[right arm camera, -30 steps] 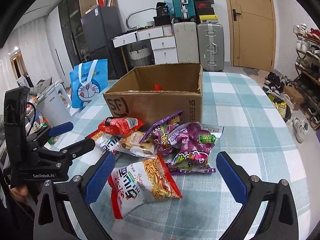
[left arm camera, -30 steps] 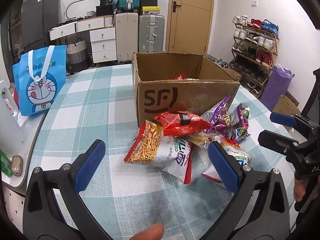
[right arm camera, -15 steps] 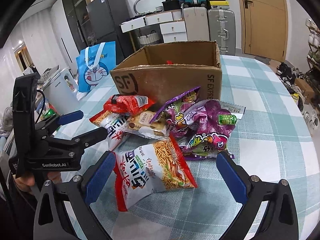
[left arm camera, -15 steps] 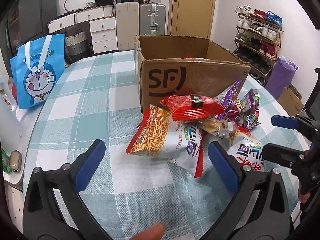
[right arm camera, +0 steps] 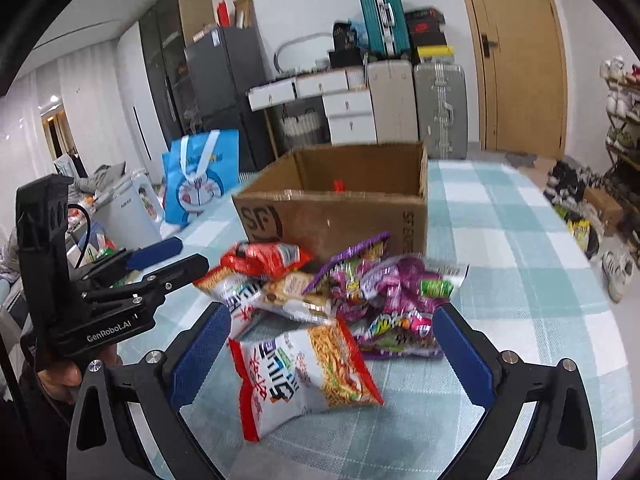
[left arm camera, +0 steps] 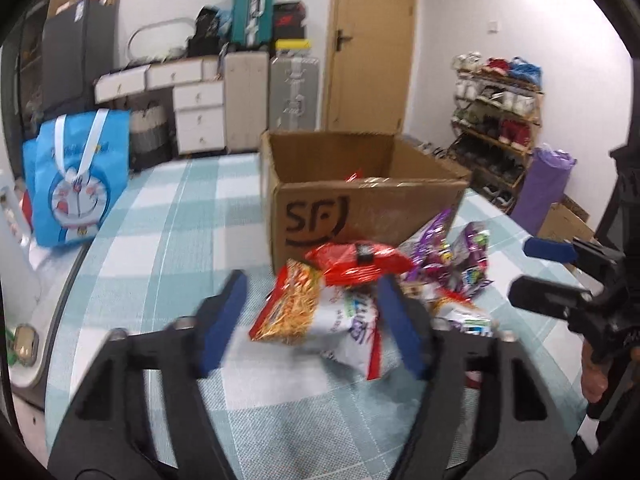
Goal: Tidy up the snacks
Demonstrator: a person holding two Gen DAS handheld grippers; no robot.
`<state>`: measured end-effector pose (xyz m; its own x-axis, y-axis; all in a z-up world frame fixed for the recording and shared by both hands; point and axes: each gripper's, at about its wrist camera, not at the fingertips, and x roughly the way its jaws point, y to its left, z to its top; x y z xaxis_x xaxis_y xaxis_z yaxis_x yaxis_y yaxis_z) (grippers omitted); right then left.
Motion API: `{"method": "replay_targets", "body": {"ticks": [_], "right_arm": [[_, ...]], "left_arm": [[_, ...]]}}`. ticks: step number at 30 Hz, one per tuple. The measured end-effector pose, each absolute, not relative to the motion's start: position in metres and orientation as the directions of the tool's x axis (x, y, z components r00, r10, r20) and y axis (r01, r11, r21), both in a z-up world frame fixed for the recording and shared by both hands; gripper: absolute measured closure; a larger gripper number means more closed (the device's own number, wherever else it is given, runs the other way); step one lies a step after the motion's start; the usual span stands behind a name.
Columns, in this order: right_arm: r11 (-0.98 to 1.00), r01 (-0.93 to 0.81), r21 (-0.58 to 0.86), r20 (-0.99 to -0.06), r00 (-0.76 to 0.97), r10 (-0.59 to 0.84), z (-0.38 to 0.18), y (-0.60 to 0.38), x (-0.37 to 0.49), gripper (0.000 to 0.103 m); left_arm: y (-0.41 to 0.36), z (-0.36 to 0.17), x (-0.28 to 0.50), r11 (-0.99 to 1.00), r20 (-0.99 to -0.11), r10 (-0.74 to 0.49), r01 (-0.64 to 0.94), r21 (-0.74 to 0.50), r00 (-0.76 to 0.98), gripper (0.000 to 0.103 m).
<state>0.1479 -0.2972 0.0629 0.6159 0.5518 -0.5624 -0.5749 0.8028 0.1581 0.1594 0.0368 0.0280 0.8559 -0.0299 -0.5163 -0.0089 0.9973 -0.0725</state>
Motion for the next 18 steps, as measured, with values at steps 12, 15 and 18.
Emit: {"method": "replay_targets", "body": {"ticks": [12, 15, 18], "right_arm": [[0.790, -0.586, 0.181, -0.375, 0.701, 0.606, 0.091, -0.317, 0.130, 0.068], [0.792, -0.581, 0.188, -0.334, 0.720, 0.608, 0.096, -0.321, 0.125, 0.091], [0.789, -0.587, 0.180, -0.295, 0.733, 0.613, 0.102, -0.326, 0.117, 0.100]], "left_arm": [[-0.014, 0.064, 0.099, 0.993, -0.164, -0.047, 0.064, 0.096, 0.985, 0.103], [-0.023, 0.069, 0.087, 0.991, -0.110, -0.044, 0.057, 0.123, 0.993, 0.103], [-0.030, 0.072, 0.078, 0.988, -0.075, -0.032, 0.043, 0.148, 0.997, 0.103]]}}
